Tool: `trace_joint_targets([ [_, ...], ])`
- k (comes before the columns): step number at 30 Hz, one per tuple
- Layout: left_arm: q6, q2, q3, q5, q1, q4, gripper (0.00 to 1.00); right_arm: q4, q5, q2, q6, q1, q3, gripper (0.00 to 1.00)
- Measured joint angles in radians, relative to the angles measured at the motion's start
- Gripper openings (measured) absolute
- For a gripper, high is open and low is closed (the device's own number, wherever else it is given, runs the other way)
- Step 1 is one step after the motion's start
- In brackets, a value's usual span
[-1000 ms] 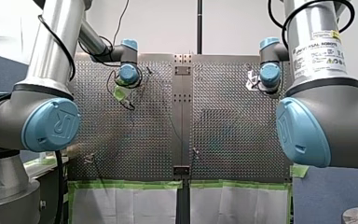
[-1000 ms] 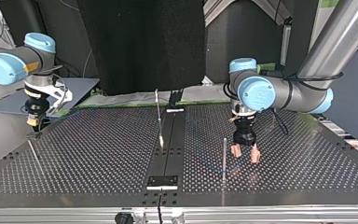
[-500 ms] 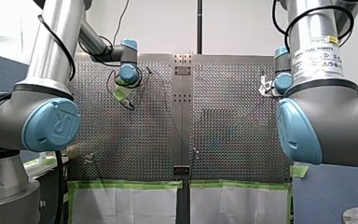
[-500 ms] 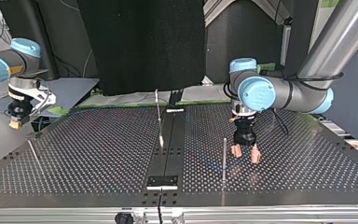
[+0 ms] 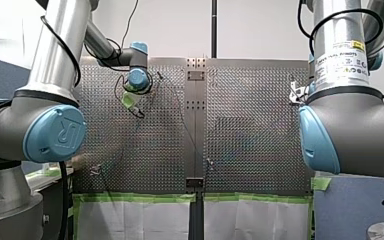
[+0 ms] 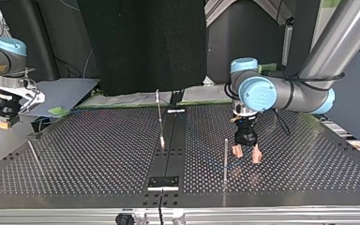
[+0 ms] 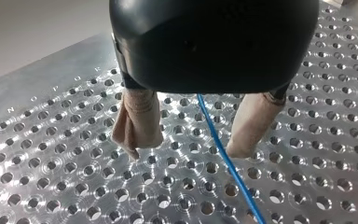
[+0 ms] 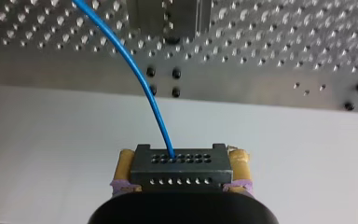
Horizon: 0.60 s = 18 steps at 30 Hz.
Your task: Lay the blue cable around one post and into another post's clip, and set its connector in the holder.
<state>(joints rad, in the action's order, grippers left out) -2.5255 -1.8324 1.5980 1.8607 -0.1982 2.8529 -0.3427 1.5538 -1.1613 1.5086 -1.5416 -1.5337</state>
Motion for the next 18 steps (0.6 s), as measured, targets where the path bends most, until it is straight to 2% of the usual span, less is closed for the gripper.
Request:
trace_joint_targets([
  [5,0.001,0.0,0.0,0.0,0.0,0.003,1.0,-0.019,-0.041,0.004,-0.007,-0.007,-0.002,0.22],
  [11,0.001,0.0,0.0,0.001,0.001,0.004,1.0,-0.029,-0.095,0.02,-0.006,-0.019,-0.003,0.22],
  [14,0.002,-0.001,0.0,0.001,0.002,0.004,1.0,-0.036,-0.123,0.024,0.002,-0.023,-0.003,0.22],
  [18,0.002,-0.001,0.0,0.001,0.002,0.004,1.0,-0.058,-0.159,0.025,0.021,-0.027,-0.003,0.22],
])
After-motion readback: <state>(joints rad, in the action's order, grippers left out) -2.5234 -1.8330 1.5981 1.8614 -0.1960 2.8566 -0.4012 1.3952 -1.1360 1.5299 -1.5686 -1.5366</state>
